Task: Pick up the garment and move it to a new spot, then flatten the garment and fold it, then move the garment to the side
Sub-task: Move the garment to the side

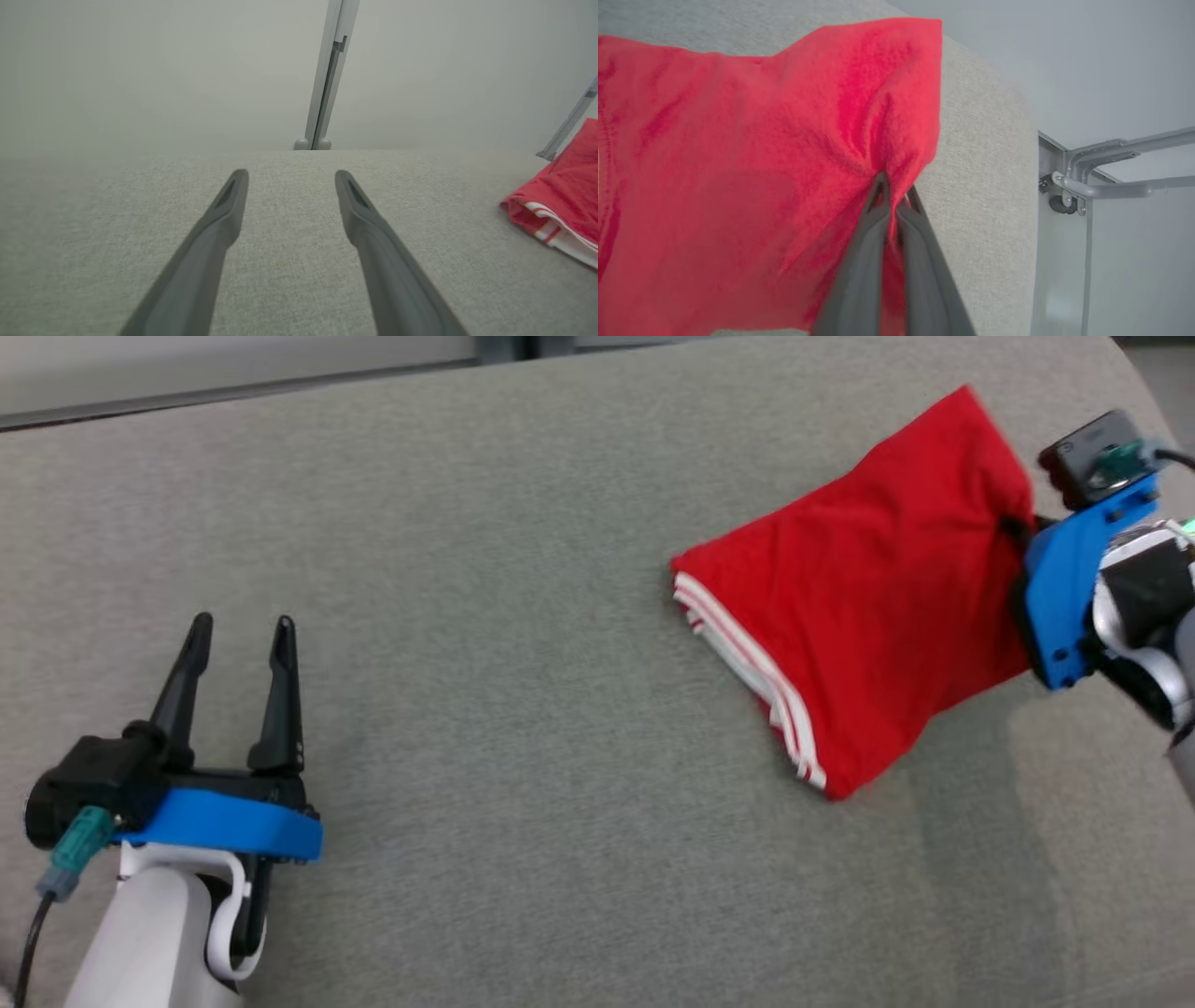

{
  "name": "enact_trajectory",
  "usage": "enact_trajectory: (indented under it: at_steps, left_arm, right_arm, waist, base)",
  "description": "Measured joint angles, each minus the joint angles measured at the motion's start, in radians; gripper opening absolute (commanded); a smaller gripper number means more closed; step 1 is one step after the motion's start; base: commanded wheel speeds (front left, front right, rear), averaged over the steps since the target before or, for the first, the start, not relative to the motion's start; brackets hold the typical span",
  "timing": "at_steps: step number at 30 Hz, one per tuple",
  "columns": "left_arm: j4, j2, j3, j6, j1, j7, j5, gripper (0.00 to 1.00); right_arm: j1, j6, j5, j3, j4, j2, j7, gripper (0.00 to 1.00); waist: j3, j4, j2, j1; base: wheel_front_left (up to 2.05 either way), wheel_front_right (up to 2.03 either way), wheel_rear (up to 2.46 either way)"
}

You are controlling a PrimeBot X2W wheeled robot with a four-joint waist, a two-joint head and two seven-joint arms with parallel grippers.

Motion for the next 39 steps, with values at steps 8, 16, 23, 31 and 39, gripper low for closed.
enact_trajectory:
  at_steps: [8,16,23,31,39]
  left_arm:
    - [-0.051,0.054,-0.008,0.0,-0.049,0.024,0.02,1.0]
    - [-0.147,0.113,-0.007,0.009,-0.065,0.09,0.036,1.0]
    - [-0.212,0.138,-0.016,0.012,-0.068,0.133,0.047,1.0]
    - [-0.208,0.122,-0.028,0.021,-0.065,0.125,0.035,1.0]
    - [-0.113,0.065,-0.037,0.035,-0.009,0.054,0.006,1.0]
  right_arm:
    - [-0.038,0.0,-0.067,-0.11,0.108,-0.052,-0.141,0.0]
    - [-0.094,0.0,-0.185,-0.161,0.198,-0.063,-0.305,0.0]
    - [-0.115,0.0,-0.295,-0.211,0.281,-0.036,-0.427,0.0]
    - [-0.119,0.0,-0.381,-0.274,0.344,0.01,-0.552,1.0]
    - [-0.024,0.0,-0.41,-0.321,0.322,0.07,-0.684,1.0]
  waist:
    - [0.077,-0.093,0.0,-0.0001]
    - [0.148,-0.144,0.0,-0.0001]
    - [0.177,-0.156,0.0,-0.0002]
    - [0.141,-0.133,0.0,-0.0001]
    - [0.012,-0.062,0.0,-0.0005]
  base:
    - [0.0,0.0,0.0]
    - [0.0,0.0,0.0]
    - [0.0,0.0,0.0]
    - [0.0,0.0,0.0]
    - [0.0,0.0,0.0]
